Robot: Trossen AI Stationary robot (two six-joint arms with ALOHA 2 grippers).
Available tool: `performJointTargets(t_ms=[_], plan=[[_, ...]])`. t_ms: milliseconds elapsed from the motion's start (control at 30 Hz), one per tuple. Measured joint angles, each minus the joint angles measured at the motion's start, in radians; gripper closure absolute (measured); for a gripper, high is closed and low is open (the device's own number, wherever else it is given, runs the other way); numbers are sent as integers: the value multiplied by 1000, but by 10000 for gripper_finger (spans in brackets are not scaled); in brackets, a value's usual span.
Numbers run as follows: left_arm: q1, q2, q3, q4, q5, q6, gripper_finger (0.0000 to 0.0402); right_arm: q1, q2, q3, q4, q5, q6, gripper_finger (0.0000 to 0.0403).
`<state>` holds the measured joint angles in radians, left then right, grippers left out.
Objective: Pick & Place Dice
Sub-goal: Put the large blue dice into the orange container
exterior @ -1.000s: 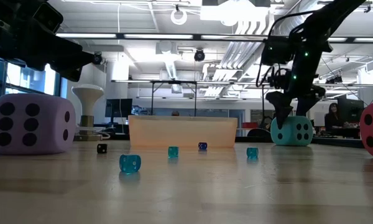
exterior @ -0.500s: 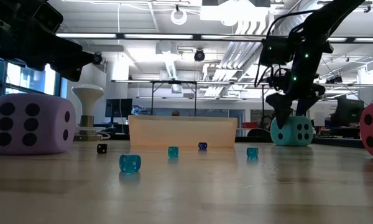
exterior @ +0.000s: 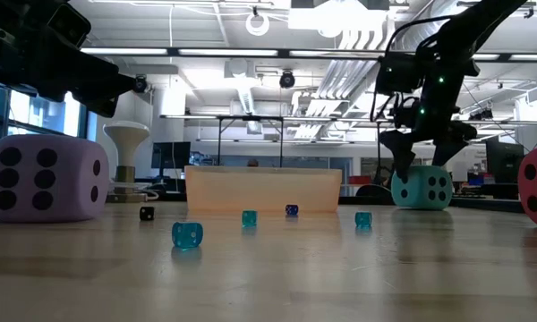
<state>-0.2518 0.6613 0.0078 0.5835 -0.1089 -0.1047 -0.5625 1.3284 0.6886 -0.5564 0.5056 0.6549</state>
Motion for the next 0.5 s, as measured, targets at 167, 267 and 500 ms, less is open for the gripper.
performJointTargets(t_ms=[167,267,500], plan=[[0,0,0,-1,0,0,256,0,3,0,-4,0,-2,6],[0,0,0,-1,0,0,256,9,3,0,8,-3,-57,6],[0,0,0,-1,0,0,256,56,4,-1,20,37,-187,6]])
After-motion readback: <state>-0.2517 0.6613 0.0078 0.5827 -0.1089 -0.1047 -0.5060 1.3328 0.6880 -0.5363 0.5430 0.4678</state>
